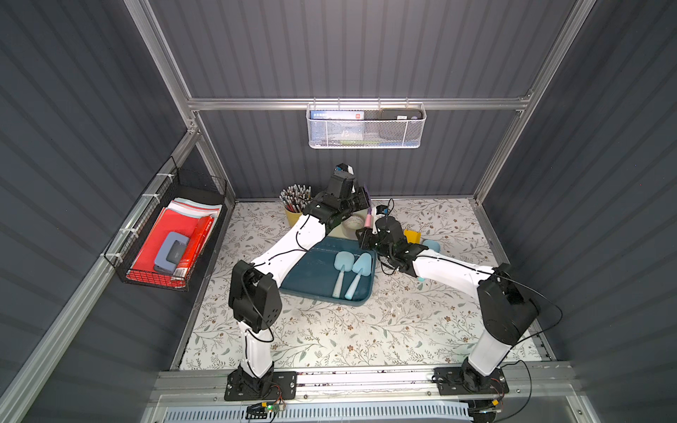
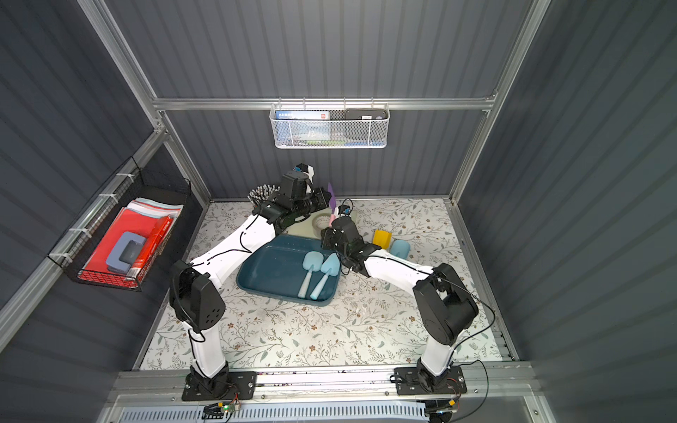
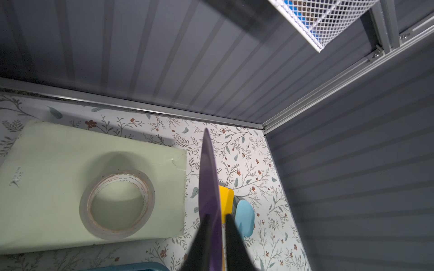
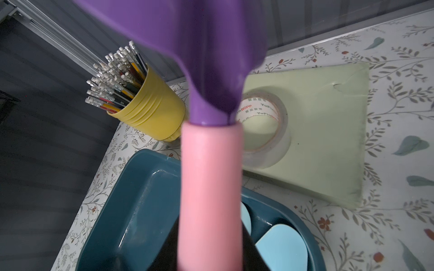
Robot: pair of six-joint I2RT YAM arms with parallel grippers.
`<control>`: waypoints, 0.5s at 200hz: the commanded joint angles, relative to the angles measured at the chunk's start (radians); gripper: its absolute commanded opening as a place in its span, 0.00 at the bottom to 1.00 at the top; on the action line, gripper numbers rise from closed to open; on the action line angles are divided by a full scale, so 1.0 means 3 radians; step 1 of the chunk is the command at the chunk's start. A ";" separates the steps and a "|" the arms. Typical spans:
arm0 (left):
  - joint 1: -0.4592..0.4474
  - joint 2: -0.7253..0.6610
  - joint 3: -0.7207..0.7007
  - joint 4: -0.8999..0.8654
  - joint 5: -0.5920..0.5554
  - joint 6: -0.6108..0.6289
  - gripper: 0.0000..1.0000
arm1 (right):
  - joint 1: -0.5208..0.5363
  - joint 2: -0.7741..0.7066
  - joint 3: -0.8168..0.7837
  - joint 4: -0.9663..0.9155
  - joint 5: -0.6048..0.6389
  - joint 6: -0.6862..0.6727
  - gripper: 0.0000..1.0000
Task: Take the shovel out of the storage box
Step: Place the shovel at the center of the board.
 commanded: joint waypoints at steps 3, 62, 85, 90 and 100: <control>0.0038 -0.0205 0.0014 0.0006 -0.0207 0.0068 0.72 | -0.0029 -0.0313 -0.0151 -0.0001 -0.0111 0.0046 0.00; 0.0342 -0.0685 -0.0390 0.0405 -0.0446 0.0083 0.99 | -0.0881 -0.1641 -0.1182 -0.0047 -0.0395 0.0608 0.00; 0.0387 -0.0659 -0.0500 0.0438 -0.0363 0.0054 0.99 | -0.1080 -0.2239 -0.1287 -0.0683 0.0106 0.0597 0.02; 0.0387 -0.0647 -0.0529 0.0469 -0.0333 0.0041 0.99 | -0.1102 -0.2296 -0.1224 -0.1053 0.0298 0.0664 0.02; 0.0387 -0.0612 -0.0583 0.0519 -0.0240 0.0006 0.99 | -0.1152 -0.2349 -0.1090 -0.1557 0.0525 0.0747 0.02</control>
